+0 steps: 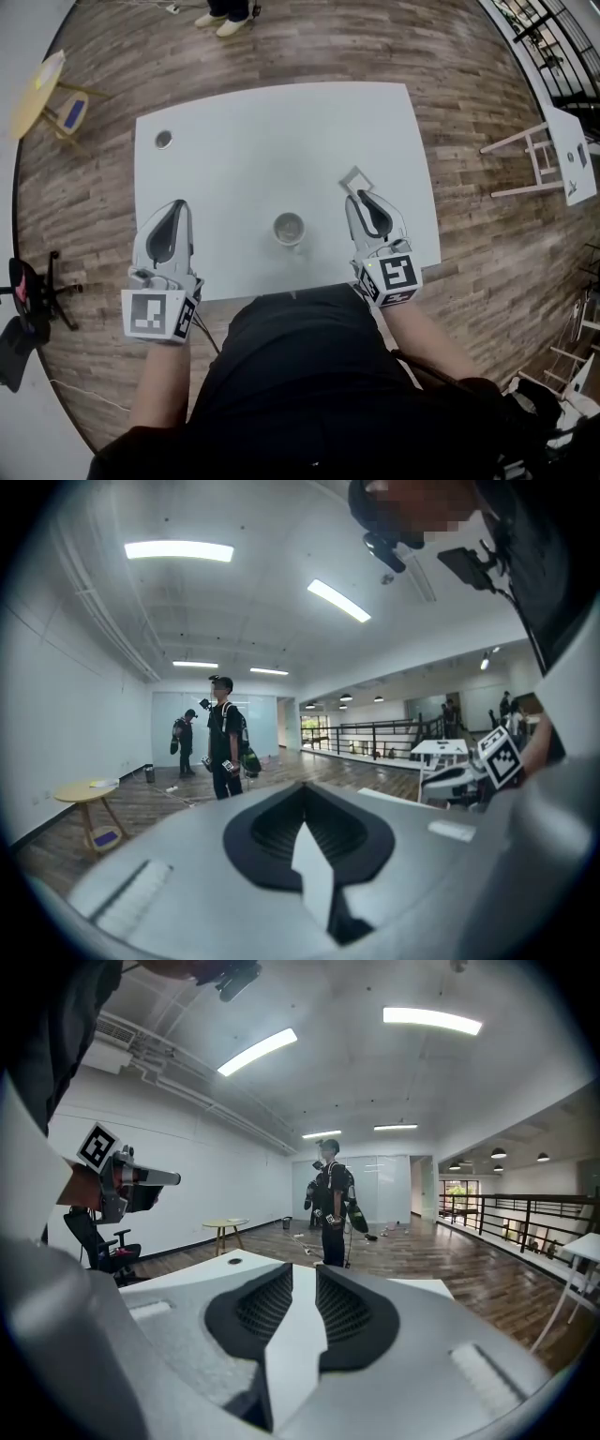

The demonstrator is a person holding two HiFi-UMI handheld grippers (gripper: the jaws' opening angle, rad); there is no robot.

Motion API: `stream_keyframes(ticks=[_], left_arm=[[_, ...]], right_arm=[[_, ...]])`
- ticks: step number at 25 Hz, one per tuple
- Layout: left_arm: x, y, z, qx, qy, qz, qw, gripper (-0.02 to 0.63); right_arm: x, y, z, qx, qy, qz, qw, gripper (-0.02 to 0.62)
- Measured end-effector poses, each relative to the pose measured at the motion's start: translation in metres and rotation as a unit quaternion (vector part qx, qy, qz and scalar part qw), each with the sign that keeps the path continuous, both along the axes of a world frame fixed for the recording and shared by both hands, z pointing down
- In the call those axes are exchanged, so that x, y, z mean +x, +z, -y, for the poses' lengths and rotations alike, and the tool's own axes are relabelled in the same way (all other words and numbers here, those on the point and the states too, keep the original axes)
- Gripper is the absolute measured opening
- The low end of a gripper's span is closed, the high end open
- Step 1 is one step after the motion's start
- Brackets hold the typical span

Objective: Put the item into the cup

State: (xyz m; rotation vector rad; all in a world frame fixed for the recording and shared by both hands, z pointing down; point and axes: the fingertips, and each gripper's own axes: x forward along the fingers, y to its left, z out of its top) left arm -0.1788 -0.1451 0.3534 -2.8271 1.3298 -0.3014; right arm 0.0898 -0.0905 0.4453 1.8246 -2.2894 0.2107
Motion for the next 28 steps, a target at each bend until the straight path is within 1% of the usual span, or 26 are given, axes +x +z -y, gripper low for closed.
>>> stream_keyframes(ticks=[10,22,28], left_arm=[[-0.002,-0.007,-0.001,0.010,0.000,0.001,0.9999,-0.002],[0.008,-0.019,0.007,0.028,0.002,-0.007,0.9996,-0.002],[0.011,-0.022,0.011,0.035,0.004,-0.010,0.9993,-0.002]], right_arm=[[0.009,-0.016,-0.002,0.024,0.015,0.007,1.000,0.083],[0.034,-0.020,-0.007,0.034,0.042,0.016,0.998,0.083],[0.040,-0.023,-0.005,0.037,0.051,0.019,0.998,0.083]])
